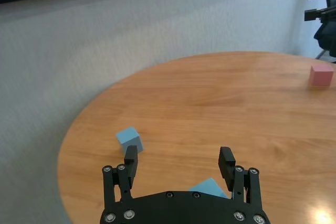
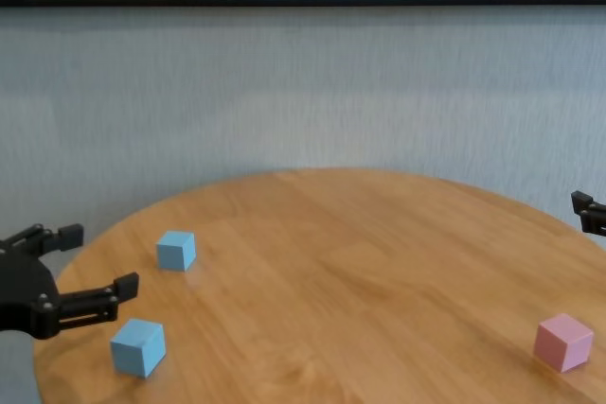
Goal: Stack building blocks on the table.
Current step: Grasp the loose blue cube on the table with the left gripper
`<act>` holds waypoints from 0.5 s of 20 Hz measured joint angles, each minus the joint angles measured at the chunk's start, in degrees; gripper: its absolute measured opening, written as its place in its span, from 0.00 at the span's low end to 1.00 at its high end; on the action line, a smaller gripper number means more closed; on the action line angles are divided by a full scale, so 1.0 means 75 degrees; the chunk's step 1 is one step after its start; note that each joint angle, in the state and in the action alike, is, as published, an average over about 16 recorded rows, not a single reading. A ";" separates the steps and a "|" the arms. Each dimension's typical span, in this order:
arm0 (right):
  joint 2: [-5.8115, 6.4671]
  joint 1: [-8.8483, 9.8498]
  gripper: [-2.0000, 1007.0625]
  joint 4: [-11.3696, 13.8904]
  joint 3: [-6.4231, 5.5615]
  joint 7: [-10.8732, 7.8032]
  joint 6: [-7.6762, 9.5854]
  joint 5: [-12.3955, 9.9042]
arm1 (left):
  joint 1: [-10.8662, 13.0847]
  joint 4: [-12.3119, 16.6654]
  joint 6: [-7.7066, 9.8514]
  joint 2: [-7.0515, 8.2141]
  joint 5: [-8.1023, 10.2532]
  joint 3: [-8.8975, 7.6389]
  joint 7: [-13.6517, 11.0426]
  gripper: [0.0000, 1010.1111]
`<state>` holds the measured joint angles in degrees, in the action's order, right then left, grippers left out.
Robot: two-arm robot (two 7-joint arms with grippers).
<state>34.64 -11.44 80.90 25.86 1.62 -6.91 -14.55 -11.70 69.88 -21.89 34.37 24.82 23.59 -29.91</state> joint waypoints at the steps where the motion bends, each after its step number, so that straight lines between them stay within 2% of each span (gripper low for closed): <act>1: 0.0000 0.0000 1.00 0.0000 0.0000 0.0000 0.0000 0.0000 | 0.0006 -0.0018 -0.0021 -0.0026 0.0035 0.0000 -0.0081 0.99; 10: 0.0000 0.0000 1.00 0.0000 0.0000 0.0000 0.0000 0.0000 | 0.0037 -0.0171 -0.0188 -0.0265 0.0301 0.0008 -0.0749 0.99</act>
<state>34.64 -11.44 80.90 25.86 1.62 -6.91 -14.55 -11.42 68.60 -23.30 32.38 27.07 23.65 -35.53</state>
